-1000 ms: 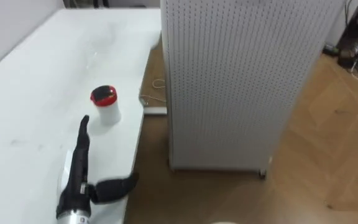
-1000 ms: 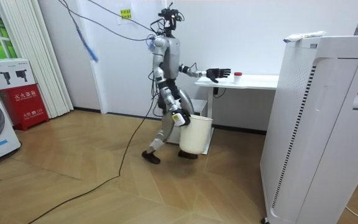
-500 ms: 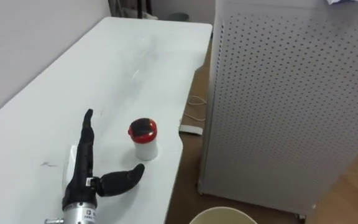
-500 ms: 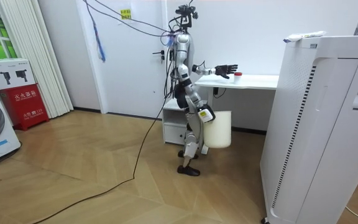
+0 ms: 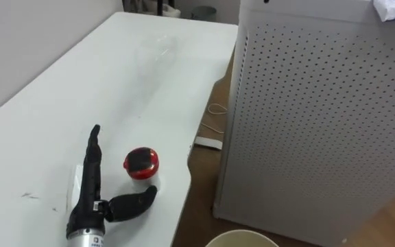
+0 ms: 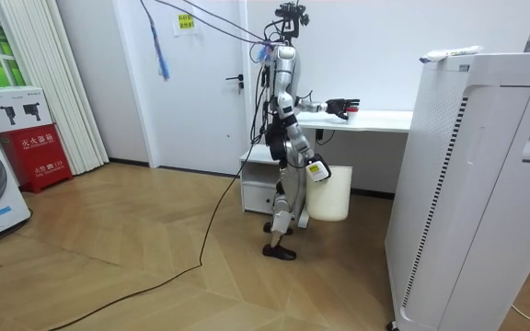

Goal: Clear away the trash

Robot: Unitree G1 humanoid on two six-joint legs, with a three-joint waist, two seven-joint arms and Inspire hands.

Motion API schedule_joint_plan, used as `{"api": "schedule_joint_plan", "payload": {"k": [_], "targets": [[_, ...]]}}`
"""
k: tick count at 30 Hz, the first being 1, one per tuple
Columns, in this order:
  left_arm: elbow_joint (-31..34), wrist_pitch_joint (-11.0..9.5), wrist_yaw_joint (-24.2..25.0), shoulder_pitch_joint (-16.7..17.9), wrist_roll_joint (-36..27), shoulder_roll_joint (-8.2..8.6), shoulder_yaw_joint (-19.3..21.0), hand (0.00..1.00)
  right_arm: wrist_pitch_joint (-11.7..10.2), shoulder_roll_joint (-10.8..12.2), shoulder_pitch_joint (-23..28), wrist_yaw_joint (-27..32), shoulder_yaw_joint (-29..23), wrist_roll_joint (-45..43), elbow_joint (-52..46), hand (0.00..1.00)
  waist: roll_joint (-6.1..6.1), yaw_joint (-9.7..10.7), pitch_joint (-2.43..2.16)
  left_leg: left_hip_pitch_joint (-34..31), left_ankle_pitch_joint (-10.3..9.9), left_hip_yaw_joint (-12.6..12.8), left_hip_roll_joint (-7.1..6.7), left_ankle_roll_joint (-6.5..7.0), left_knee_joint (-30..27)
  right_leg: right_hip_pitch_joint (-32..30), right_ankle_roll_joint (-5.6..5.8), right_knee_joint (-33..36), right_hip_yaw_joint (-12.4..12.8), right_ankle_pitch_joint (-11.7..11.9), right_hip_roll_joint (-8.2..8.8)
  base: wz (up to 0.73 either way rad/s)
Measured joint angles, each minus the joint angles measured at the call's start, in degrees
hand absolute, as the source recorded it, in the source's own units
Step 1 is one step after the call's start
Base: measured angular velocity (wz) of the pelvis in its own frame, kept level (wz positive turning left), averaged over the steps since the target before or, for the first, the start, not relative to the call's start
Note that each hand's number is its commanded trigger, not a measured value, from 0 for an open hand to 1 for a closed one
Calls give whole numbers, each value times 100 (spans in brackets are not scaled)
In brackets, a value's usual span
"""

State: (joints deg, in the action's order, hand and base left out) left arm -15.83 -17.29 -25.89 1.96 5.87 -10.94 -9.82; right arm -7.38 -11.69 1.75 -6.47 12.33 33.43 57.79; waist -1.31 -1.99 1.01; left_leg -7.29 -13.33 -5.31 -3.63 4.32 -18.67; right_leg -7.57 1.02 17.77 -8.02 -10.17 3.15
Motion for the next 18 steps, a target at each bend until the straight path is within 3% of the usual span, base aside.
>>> {"api": "schedule_joint_plan", "payload": {"k": [8,15,18], "targets": [[-367,-46,296,-8,-323,-2,-173,0,121,21,-4,-7,157,-242,26,100,-132,27,10,250,7,47,28,-10,125,314,-11,-272,-22,12,-28,1],[-419,-46,417,-42,-429,18,-140,0,124,74,-3,-67,203,-617,-17,100,-132,85,11,265,7,105,50,-8,210,358,-4,-310,-42,40,-36,1],[-448,-77,418,-96,-766,29,-159,0,124,73,-2,-63,205,-696,-59,100,-126,83,7,264,6,125,63,-9,210,355,-8,-308,-32,49,-50,0]]}}
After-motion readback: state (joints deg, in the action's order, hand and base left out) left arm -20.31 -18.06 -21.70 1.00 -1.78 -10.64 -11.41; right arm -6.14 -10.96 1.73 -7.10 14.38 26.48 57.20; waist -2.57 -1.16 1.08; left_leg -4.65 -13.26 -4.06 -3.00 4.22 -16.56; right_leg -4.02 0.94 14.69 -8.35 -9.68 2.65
